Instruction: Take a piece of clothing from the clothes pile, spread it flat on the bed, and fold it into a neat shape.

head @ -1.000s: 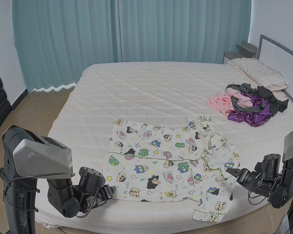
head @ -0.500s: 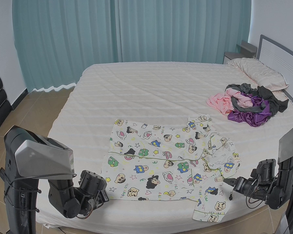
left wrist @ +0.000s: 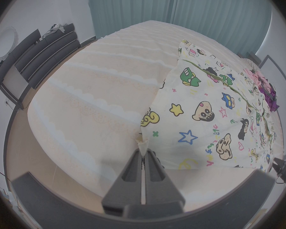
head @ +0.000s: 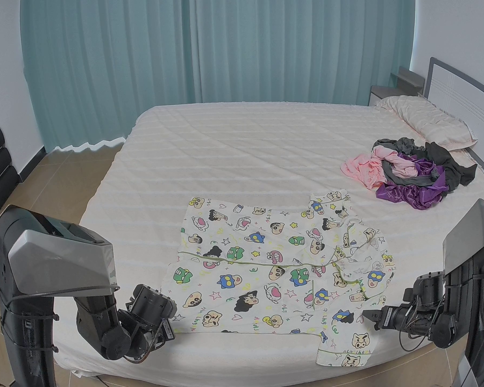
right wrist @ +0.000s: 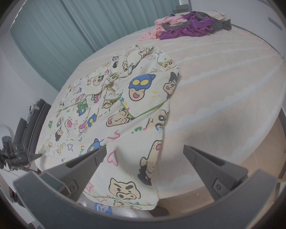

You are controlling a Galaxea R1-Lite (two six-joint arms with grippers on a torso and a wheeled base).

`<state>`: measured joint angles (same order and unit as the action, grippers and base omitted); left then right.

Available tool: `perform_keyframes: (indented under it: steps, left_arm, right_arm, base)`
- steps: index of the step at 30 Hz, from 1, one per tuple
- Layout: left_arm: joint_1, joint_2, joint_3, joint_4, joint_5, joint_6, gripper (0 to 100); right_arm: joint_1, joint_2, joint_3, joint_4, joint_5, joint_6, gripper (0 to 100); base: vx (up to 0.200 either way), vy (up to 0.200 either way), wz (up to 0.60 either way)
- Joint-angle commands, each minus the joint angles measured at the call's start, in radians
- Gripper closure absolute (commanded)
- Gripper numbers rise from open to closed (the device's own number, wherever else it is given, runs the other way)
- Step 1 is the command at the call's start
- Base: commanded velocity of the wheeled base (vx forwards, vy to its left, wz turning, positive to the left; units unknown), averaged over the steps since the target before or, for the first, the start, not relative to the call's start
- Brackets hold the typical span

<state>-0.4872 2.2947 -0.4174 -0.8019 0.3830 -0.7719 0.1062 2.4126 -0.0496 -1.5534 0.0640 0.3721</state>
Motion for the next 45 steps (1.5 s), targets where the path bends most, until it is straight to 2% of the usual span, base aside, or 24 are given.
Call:
perform_keyframes:
  steps: [1,6,8,9,11,13,17,21,24,27,29,33,39,40,45]
  left_arm:
    - [-0.004,-0.011,-0.003,0.0,-0.001,-0.001,100]
    - [-0.004,-0.009,-0.003,-0.002,-0.006,-0.003,100]
    - [-0.004,-0.009,-0.004,-0.003,-0.009,-0.004,100]
    - [-0.004,-0.009,-0.004,-0.005,-0.009,-0.004,100]
    - [-0.004,-0.009,-0.004,-0.005,-0.009,-0.006,100]
    - [-0.004,-0.009,-0.006,-0.005,-0.009,-0.006,100]
    - [-0.004,-0.009,-0.006,-0.005,-0.01,-0.006,100]
    - [-0.004,-0.009,-0.007,-0.005,-0.01,-0.006,100]
    - [-0.004,-0.009,-0.007,-0.005,-0.01,-0.006,100]
    - [-0.004,-0.009,-0.007,-0.005,-0.01,-0.007,100]
    - [-0.002,-0.009,-0.007,-0.005,-0.01,-0.007,100]
    - [-0.004,-0.009,-0.007,-0.005,-0.01,-0.007,100]
    - [-0.002,-0.009,-0.007,-0.005,-0.01,-0.007,100]
    - [-0.002,-0.009,-0.007,-0.005,-0.01,-0.007,100]
    - [-0.001,-0.006,-0.007,-0.005,-0.015,-0.007,100]
  right_arm:
    - [0.007,0.031,-0.015,-0.013,0.002,-0.002,0]
    - [0.018,-0.007,-0.004,-0.013,0.01,0.002,0]
    - [0.064,-0.033,-0.016,-0.013,0.01,0.028,0]
    - [0.086,-0.038,-0.018,-0.013,0.01,0.054,0]
    - [0.165,-0.049,-0.03,-0.013,0.002,0.166,0]
    - [0.187,-0.033,-0.042,-0.013,-0.006,0.218,0]
    - [0.187,0.0,-0.039,-0.013,-0.02,0.251,0]
    - [0.184,0.0,-0.016,-0.013,-0.093,0.372,0]
    - [0.116,0.003,0.004,-0.014,-0.098,0.349,0]
    - [0.076,-0.001,0.033,-0.014,-0.09,0.271,0]
    - [0.086,-0.001,0.034,-0.014,-0.09,0.264,0]
    - [0.156,0.051,0.008,-0.016,-0.101,0.263,0]
    - [0.167,0.079,-0.032,-0.013,-0.118,0.226,0]
    - [0.165,0.077,-0.03,-0.013,-0.115,0.214,100]
    - [0.148,0.065,-0.044,-0.013,-0.113,0.176,100]
  base:
    - [0.0,0.0,0.0]
    - [0.0,0.0,0.0]
    - [0.0,0.0,0.0]
    - [0.0,0.0,0.0]
    - [0.0,0.0,0.0]
    - [0.0,0.0,0.0]
    - [0.0,0.0,0.0]
    - [0.0,0.0,0.0]
    - [0.0,0.0,0.0]
    - [0.0,0.0,0.0]
    - [0.0,0.0,0.0]
    - [0.0,0.0,0.0]
    - [0.0,0.0,0.0]
    - [0.0,0.0,0.0]
    - [0.0,0.0,0.0]
